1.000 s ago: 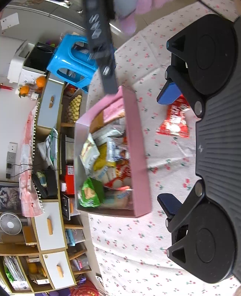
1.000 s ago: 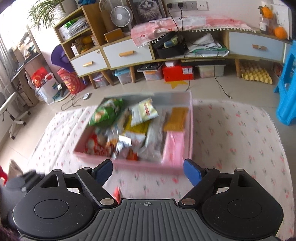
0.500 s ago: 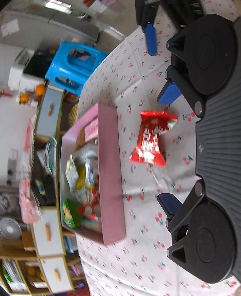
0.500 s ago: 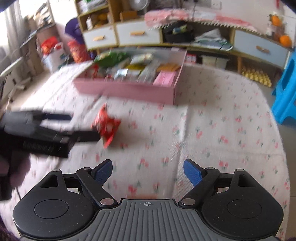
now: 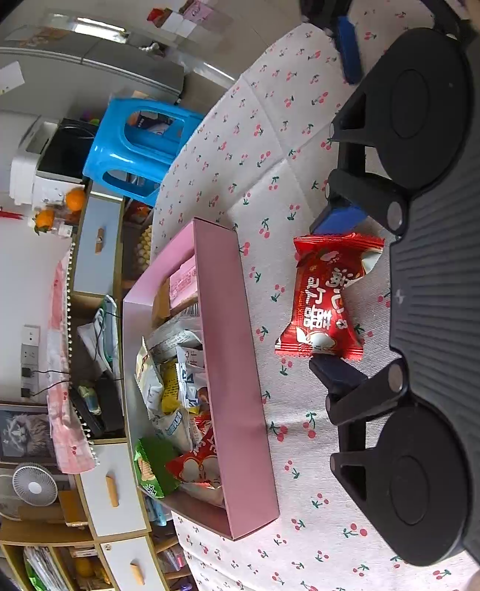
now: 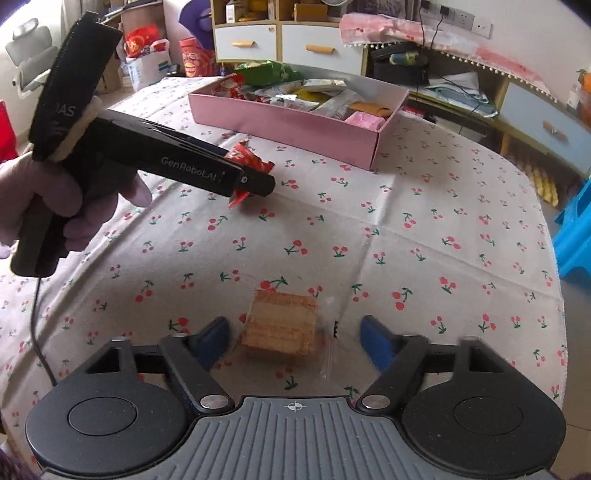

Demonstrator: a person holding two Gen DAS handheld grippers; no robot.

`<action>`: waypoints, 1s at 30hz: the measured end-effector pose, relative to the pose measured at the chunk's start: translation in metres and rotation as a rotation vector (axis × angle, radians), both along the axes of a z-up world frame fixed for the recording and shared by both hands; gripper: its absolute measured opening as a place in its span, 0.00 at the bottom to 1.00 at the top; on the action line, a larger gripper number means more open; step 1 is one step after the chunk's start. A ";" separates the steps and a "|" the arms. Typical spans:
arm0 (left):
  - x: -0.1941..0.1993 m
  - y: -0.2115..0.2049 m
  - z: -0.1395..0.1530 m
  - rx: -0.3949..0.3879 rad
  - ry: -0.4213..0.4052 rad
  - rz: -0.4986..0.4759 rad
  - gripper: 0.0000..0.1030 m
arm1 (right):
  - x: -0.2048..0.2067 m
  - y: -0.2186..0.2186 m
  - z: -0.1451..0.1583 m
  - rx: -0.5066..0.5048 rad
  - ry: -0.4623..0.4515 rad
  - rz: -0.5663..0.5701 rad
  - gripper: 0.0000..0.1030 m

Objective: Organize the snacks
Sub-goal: 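Grasp the red candy packet with the left tool while the right tool grasps the brown wafer, then carry the red packet and brown wafer over the pink box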

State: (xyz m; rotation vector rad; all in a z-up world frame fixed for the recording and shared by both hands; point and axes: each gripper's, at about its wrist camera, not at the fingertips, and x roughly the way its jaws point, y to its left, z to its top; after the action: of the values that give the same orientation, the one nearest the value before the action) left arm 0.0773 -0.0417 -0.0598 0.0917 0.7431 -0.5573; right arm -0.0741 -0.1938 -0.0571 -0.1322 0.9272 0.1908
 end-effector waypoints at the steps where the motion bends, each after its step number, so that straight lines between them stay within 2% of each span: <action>1: 0.000 0.000 0.000 -0.006 0.006 0.000 0.60 | 0.001 0.000 0.001 0.009 0.001 0.008 0.54; 2: 0.000 0.001 0.000 -0.011 0.009 0.000 0.55 | 0.001 0.000 0.001 0.011 0.000 0.014 0.51; 4: 0.001 0.000 0.001 -0.011 0.014 -0.002 0.53 | 0.003 0.002 0.002 0.012 0.003 0.024 0.44; 9: 0.004 0.003 0.005 -0.023 0.033 0.005 0.50 | 0.015 -0.002 0.003 0.039 0.011 -0.017 0.43; 15: 0.012 0.014 0.024 -0.076 0.000 0.032 0.49 | 0.039 -0.004 0.009 0.050 0.001 -0.069 0.43; 19: 0.023 0.020 0.033 -0.107 -0.031 0.070 0.49 | 0.061 -0.007 0.021 0.104 -0.028 -0.118 0.43; 25: 0.037 0.028 0.039 -0.154 -0.036 0.125 0.49 | 0.098 -0.009 0.036 0.183 -0.077 -0.207 0.43; 30: 0.051 0.026 0.043 -0.145 -0.066 0.122 0.49 | 0.127 -0.019 0.049 0.282 -0.112 -0.302 0.43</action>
State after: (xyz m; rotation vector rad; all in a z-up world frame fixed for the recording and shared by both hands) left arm 0.1282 -0.0158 -0.0171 -0.0688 0.6380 -0.4878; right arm 0.0527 -0.2130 -0.0082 0.2546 0.7895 0.0316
